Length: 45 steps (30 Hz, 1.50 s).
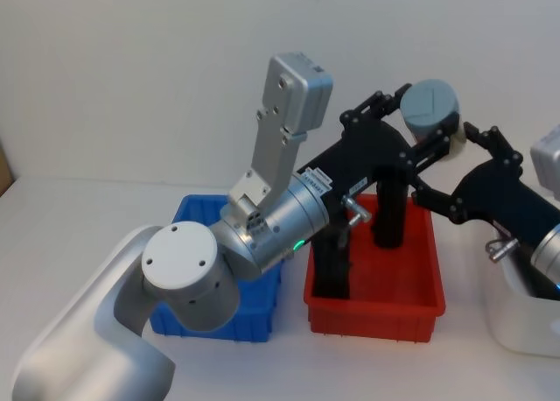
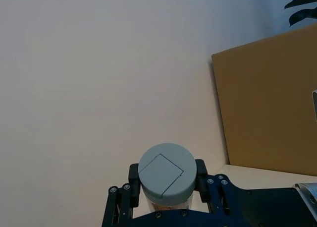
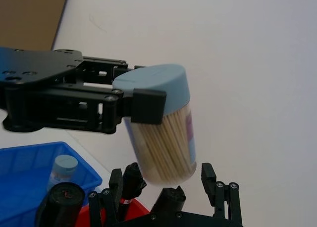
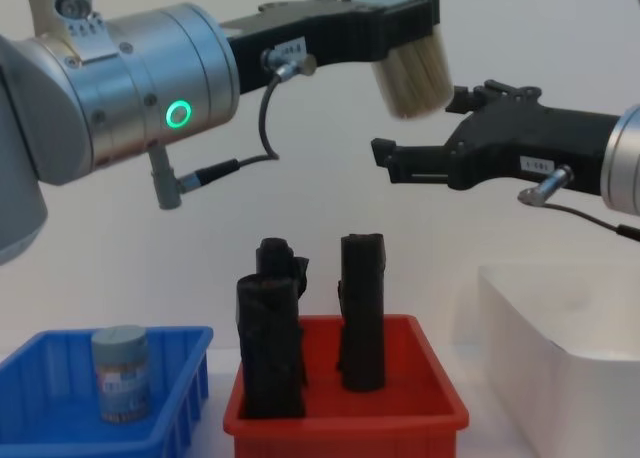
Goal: Pick the cotton swabs from the blue box and place them into the white box.
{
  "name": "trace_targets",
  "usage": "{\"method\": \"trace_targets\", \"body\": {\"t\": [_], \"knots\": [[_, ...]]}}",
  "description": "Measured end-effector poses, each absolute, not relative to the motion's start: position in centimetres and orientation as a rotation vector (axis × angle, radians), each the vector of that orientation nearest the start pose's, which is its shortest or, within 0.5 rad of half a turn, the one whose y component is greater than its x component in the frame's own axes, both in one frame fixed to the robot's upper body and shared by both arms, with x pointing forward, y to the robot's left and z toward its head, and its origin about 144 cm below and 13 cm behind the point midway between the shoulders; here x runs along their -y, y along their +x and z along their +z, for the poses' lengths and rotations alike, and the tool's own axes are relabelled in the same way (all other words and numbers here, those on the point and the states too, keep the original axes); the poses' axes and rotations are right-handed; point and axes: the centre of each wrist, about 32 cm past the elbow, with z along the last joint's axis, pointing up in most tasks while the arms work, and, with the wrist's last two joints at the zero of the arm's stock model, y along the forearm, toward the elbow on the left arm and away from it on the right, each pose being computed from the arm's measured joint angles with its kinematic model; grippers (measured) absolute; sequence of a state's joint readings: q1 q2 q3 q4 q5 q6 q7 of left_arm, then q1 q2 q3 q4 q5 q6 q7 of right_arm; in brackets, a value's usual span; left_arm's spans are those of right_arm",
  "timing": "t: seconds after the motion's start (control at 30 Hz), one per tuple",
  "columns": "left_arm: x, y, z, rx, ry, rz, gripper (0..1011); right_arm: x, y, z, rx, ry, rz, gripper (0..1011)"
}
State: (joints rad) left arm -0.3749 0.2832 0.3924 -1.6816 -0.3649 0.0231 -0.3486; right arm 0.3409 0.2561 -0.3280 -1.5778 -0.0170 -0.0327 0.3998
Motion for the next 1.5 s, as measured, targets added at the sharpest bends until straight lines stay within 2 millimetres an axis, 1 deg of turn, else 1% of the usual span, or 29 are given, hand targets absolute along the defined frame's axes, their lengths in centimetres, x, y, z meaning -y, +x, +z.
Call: {"method": "trace_targets", "body": {"t": [0.4,0.8,0.9,1.07,1.13,1.17,1.27,1.5], "knots": [[-17.6,51.7,127.8,0.233,-0.191,0.784,669,19.9,52.9,125.1,0.519,-0.09,-0.913,1002],[-17.3,51.9,127.8,0.229,-0.165,0.776,669,19.8,52.8,125.6,0.621,-0.124,-0.873,1000],[-17.2,52.0,127.8,0.228,-0.159,0.774,669,19.8,52.8,125.7,0.638,-0.13,-0.865,945],[-17.1,52.0,127.9,0.227,-0.154,0.772,669,19.8,52.8,125.9,0.658,-0.138,-0.854,815],[-17.1,52.1,127.9,0.227,-0.152,0.772,669,19.8,52.8,125.9,0.664,-0.141,-0.852,786],[-17.1,52.1,127.9,0.227,-0.152,0.772,669,19.8,52.8,125.9,0.664,-0.141,-0.852,732],[-17.1,52.1,127.9,0.227,-0.151,0.771,669,19.9,52.8,125.9,0.672,-0.144,-0.85,669],[-17.1,52.1,127.9,0.227,-0.149,0.771,669,19.9,52.8,126.0,0.68,-0.149,-0.847,668]]}}
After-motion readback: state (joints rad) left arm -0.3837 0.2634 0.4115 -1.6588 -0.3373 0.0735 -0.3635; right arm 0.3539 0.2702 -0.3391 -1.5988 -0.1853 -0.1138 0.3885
